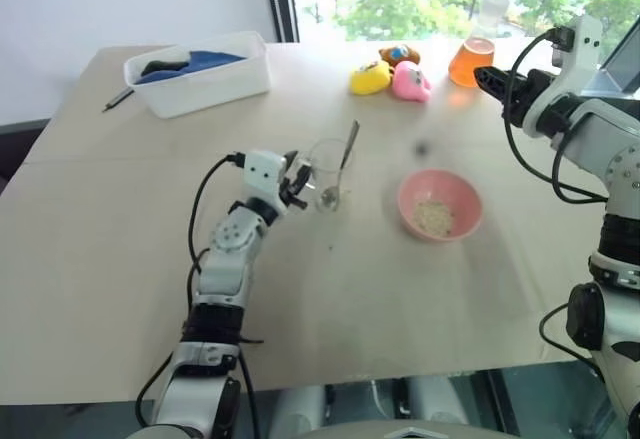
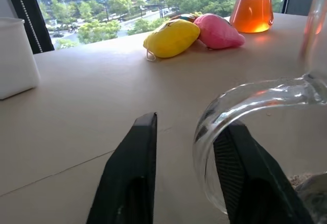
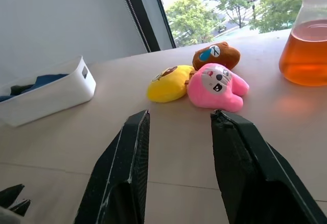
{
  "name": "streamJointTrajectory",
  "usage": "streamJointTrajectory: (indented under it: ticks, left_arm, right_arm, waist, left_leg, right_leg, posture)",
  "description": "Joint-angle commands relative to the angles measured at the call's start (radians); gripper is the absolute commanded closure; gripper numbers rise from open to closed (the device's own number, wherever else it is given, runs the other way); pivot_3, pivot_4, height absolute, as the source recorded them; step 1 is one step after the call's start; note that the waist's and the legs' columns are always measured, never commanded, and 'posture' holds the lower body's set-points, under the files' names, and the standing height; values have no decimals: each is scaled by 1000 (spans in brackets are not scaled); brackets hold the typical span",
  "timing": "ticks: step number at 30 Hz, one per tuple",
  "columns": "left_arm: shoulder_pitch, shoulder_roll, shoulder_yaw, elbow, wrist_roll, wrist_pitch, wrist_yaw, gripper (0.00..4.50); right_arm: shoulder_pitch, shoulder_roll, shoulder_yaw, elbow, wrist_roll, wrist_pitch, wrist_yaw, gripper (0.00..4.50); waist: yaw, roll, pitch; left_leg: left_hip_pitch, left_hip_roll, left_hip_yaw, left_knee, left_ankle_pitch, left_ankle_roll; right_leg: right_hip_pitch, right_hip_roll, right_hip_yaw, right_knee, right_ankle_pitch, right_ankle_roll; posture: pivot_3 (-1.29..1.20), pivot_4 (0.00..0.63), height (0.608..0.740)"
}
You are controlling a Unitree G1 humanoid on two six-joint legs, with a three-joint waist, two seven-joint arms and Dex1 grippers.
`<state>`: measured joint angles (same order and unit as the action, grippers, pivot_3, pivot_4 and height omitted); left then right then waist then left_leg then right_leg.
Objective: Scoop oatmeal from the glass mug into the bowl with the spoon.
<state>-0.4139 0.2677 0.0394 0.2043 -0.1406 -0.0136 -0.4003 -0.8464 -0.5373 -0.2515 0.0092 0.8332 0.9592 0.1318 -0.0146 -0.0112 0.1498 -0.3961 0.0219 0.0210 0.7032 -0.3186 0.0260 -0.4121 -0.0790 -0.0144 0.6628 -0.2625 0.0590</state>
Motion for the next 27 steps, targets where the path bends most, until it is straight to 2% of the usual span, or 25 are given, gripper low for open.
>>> streamJointTrajectory:
  ticks: [1,9,12,18,23,27]
  left_arm:
    - [9,0,8,-44,-1,-6,7,1211]
    - [99,43,6,-183,-19,51,-33,1211]
    - [149,66,14,-257,-36,83,-54,1211]
    - [309,119,42,-511,-136,148,-119,1211]
    - [431,139,64,-675,-199,290,-85,1211]
    - [562,144,79,-756,-216,327,-74,1211]
  right_arm:
    - [-28,-4,-17,-44,-7,-2,25,2578]
    - [6,-11,-33,-67,-8,2,67,2578]
    - [54,-35,-26,-95,-25,-26,124,2578]
    - [308,-112,7,-349,-7,-154,430,2578]
    - [498,-91,-19,-534,99,-150,478,2578]
    - [707,-108,50,-657,4,-255,566,2578]
  waist:
    - [0,0,0]
    - [-1,0,0]
    - [3,0,0]
    - [3,1,0]
    - [3,0,0]
    - [5,0,0]
  left_leg:
    - [0,0,0,0,0,0]
    - [0,0,0,0,0,0]
    - [0,0,0,0,0,0]
    - [-1,1,-1,-3,0,0]
    - [1,2,-1,-2,-1,1]
    - [3,2,-2,-1,-3,5]
  right_leg:
    - [0,0,0,0,0,0]
    - [0,0,0,0,0,0]
    - [0,0,0,0,0,0]
    - [0,-1,0,-1,0,0]
    - [1,-1,1,-1,0,0]
    - [3,-1,1,-1,0,0]
  posture:
    - [0,150,740]
    - [0,150,740]
    - [0,150,740]
    - [0,150,740]
    - [0,150,740]
    - [0,150,740]
